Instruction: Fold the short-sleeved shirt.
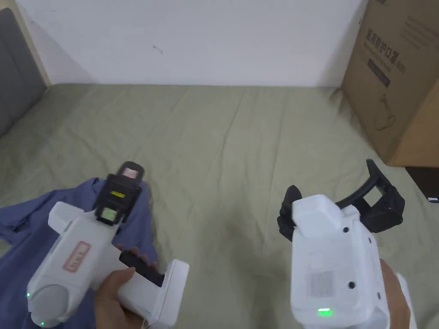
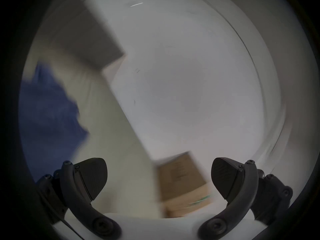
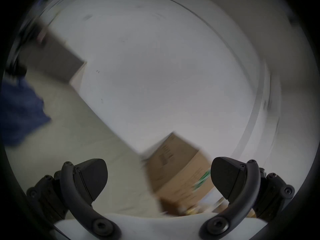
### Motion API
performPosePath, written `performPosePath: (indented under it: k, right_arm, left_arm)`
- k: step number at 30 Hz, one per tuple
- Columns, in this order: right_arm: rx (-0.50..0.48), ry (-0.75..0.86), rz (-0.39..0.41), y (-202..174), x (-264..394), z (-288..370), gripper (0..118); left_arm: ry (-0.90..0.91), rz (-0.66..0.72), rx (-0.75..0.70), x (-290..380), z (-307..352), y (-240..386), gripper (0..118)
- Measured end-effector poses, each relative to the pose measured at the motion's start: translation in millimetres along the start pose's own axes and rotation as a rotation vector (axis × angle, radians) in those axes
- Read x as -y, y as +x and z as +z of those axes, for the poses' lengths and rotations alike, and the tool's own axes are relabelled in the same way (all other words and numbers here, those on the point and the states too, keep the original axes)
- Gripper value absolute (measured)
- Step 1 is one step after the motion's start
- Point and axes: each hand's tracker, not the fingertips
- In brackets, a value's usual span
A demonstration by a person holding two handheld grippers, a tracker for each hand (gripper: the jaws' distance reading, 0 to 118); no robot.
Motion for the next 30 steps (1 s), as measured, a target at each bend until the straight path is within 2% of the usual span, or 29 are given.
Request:
performPosePath:
  k: [2, 3, 4, 5, 7, 8, 12, 13, 15, 16, 17, 19, 30]
  right_arm:
    - [0.093, 0.079, 0.192, -9.8, -2.0, 3.8, 117]
    - [0.116, 0.104, 0.233, -12.3, -1.5, 5.0, 117]
    - [0.122, 0.119, 0.243, -12.9, 0.3, 6.0, 117]
    - [0.102, 0.103, 0.202, -11.2, 0.8, 5.9, 117]
    - [0.036, 0.043, 0.069, -3.3, -1.2, 3.9, 117]
    - [-0.009, 0.002, -0.028, 3.5, 0.1, 1.6, 117]
    - [-0.164, -0.140, -0.467, 27.5, 11.0, -5.4, 117]
    - [-0.196, -0.167, -0.561, 31.9, 14.7, -6.6, 117]
    - [-0.237, -0.206, -0.720, 37.2, 22.7, -7.1, 117]
    - [-0.254, -0.214, -0.776, 38.5, 26.3, -8.1, 117]
    - [-0.251, -0.228, -0.799, 38.2, 28.5, -8.2, 117]
    - [-0.250, -0.243, -0.831, 38.1, 32.6, -8.1, 117]
    - [-0.244, -0.250, -0.814, 35.7, 31.7, -8.7, 117]
  left_arm:
    - [0.011, 0.295, 0.039, -5.7, 2.8, -19.3, 118]
    - [0.022, 0.380, 0.025, -6.5, 3.9, -25.4, 118]
    - [0.027, 0.376, 0.004, -7.7, 4.7, -27.9, 118]
    - [0.037, 0.325, -0.025, -9.4, 5.3, -26.4, 118]
    - [0.041, 0.088, -0.103, -10.5, 4.3, -12.6, 118]
    - [0.041, -0.071, -0.129, -9.0, 3.6, -0.9, 118]
    - [0.048, -0.857, -0.253, 26.3, -5.6, 48.3, 118]
    - [0.062, -1.016, -0.274, 37.0, -7.0, 52.1, 118]
    - [0.094, -1.273, -0.302, 57.9, -11.3, 52.2, 118]
    - [0.110, -1.365, -0.309, 65.3, -11.6, 50.3, 118]
    - [0.117, -1.433, -0.307, 71.9, -11.6, 48.4, 118]
    - [0.118, -1.499, -0.308, 77.3, -11.6, 43.3, 118]
    - [0.074, -1.415, -0.297, 75.2, -11.3, 39.2, 118]
